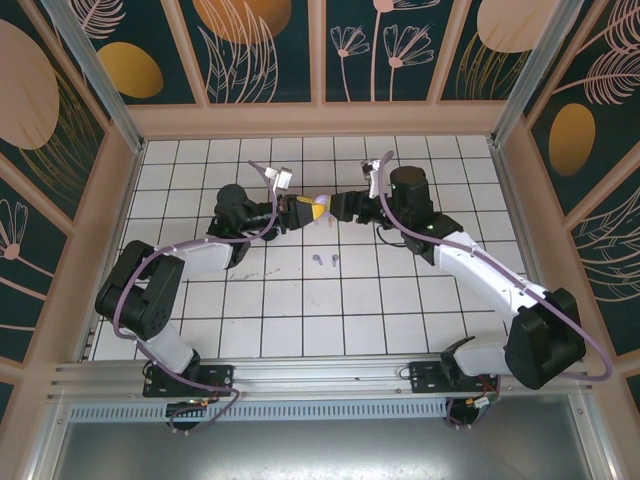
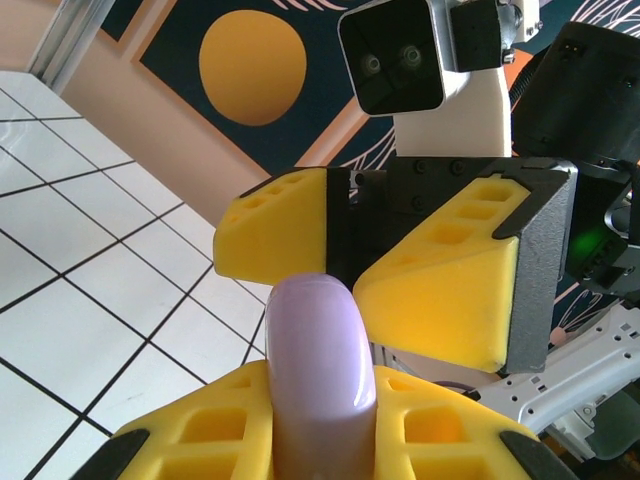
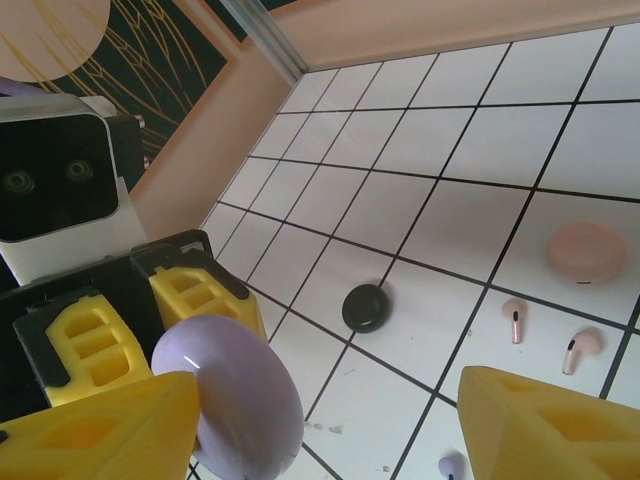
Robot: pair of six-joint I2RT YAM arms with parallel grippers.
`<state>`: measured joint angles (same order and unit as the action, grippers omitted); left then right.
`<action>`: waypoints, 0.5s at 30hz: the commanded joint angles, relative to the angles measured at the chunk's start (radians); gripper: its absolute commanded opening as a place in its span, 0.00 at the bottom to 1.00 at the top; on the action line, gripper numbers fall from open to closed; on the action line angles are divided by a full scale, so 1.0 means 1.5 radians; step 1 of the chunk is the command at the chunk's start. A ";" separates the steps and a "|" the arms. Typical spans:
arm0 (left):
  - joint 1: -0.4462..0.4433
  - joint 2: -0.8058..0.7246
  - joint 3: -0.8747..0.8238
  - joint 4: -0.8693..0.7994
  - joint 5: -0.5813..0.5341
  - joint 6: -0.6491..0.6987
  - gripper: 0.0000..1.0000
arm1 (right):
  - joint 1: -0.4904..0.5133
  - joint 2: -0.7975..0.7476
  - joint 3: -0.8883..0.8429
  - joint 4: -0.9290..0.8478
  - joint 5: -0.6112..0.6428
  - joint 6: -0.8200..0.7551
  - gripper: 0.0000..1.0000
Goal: Insert the wireless bluetooth earbuds into the charging case
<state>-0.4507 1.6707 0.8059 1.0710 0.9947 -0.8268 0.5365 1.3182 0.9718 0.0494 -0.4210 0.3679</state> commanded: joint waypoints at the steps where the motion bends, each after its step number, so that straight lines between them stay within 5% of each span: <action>1: -0.004 -0.006 0.024 0.012 0.025 0.019 0.00 | 0.003 0.013 0.017 0.019 0.005 -0.006 0.68; 15: -0.004 -0.020 0.023 0.014 0.027 0.021 0.00 | -0.057 0.011 -0.044 0.031 0.029 0.018 0.63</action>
<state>-0.4511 1.6707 0.8120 1.0443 0.9974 -0.8154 0.4767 1.3300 0.9314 0.0826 -0.3977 0.3794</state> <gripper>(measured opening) 0.208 0.628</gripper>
